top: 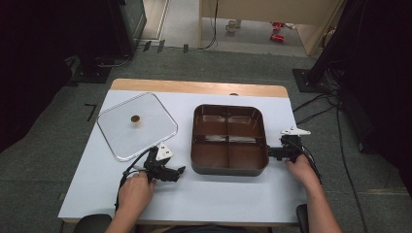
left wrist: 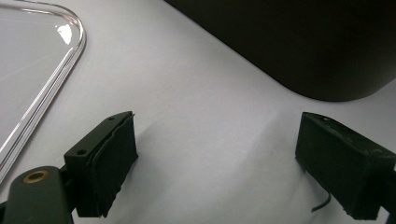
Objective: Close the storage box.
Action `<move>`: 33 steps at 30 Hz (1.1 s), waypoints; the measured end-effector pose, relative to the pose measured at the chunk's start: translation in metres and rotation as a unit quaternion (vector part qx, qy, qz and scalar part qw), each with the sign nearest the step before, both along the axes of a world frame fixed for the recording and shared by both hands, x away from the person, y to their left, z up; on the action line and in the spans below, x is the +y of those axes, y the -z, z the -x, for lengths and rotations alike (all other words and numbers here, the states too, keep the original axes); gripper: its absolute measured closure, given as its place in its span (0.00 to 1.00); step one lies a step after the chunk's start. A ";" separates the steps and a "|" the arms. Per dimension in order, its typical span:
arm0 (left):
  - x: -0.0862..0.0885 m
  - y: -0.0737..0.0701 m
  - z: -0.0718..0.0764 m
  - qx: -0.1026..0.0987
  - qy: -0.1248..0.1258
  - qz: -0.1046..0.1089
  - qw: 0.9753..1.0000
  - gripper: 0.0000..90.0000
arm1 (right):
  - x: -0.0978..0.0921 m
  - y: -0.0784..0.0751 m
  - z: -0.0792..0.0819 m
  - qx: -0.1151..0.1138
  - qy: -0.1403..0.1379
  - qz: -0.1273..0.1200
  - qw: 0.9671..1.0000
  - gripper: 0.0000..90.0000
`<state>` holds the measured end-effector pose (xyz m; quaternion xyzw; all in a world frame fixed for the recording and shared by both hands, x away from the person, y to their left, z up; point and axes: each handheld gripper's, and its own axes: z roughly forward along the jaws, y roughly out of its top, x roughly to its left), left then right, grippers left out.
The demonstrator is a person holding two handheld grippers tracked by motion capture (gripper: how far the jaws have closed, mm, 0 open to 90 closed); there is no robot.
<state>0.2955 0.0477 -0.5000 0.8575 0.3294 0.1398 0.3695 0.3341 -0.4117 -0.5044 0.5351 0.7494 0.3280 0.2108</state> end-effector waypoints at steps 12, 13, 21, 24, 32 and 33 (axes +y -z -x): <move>0.000 0.000 0.000 -0.001 0.000 -0.001 1.000 0.14 | 0.000 0.000 0.000 0.000 0.000 0.000 1.000 0.09; 0.000 0.000 0.000 -0.001 0.000 -0.001 1.000 0.14 | 0.000 0.000 0.000 0.000 0.000 0.000 1.000 0.09; -0.001 0.000 0.000 -0.003 0.000 -0.003 1.000 0.14 | 0.000 0.000 0.000 0.000 0.000 0.000 1.000 0.09; -0.001 0.000 0.000 -0.003 0.000 -0.003 1.000 0.14 | 0.000 0.000 0.000 0.000 0.000 0.000 1.000 0.09; -0.001 0.000 0.000 -0.002 0.000 -0.003 1.000 0.14 | 0.000 0.000 0.000 0.000 0.000 0.000 1.000 0.09; -0.001 0.000 0.000 -0.002 0.000 -0.003 1.000 0.14 | 0.000 0.000 0.000 0.000 0.000 0.000 1.000 0.09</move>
